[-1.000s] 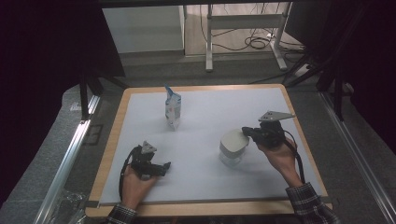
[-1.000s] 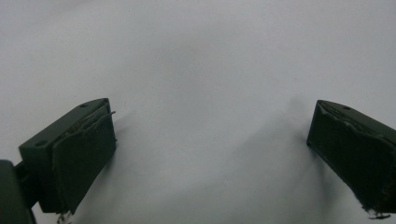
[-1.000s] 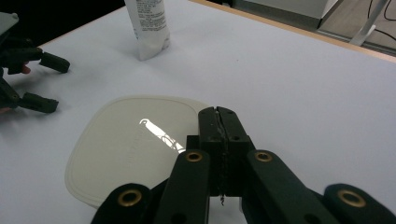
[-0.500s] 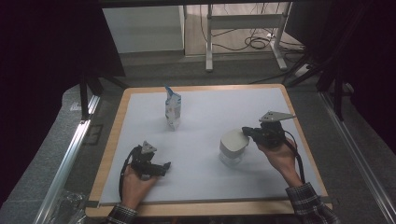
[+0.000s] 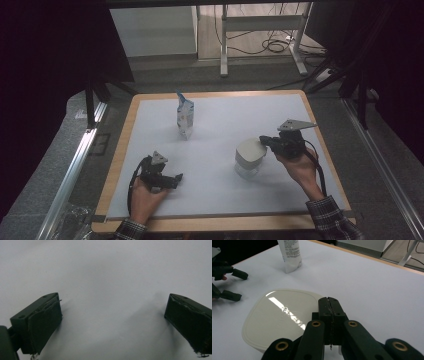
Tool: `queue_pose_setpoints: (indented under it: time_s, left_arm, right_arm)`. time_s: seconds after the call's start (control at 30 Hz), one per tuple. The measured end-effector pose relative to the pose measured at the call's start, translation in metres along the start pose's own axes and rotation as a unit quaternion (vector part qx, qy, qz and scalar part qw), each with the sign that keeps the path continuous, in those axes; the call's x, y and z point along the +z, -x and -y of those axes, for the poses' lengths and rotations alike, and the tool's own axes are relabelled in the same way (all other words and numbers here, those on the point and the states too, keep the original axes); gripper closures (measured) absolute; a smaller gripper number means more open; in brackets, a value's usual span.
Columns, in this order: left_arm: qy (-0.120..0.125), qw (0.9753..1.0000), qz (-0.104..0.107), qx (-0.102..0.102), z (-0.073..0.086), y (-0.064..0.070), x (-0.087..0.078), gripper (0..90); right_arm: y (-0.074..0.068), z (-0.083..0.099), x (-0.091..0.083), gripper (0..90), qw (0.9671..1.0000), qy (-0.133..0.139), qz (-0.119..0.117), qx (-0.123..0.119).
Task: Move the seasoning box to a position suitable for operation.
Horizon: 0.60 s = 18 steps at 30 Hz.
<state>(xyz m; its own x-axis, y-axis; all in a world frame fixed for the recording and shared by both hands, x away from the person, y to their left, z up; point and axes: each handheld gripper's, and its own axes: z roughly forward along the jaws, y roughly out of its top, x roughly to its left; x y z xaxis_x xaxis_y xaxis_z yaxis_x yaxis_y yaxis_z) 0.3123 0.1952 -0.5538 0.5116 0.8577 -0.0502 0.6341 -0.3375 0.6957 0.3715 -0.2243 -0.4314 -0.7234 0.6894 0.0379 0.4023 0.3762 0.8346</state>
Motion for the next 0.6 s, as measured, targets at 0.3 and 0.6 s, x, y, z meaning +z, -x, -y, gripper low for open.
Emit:
queue_pose_setpoints:
  time_s: [0.3,0.6]
  left_arm:
    - [0.000,1.0000,0.000,0.000,0.0000,0.0000,0.0000,1.1]
    - [-0.002,1.0000,0.000,0.002,0.0000,-0.0003,-0.0002,1.1]
  right_arm:
    - [0.0038,0.0013,0.0001,89.8,1.0000,0.000,0.003,0.004]
    - [0.0082,0.0056,0.0022,89.8,0.9999,-0.005,0.014,0.004]
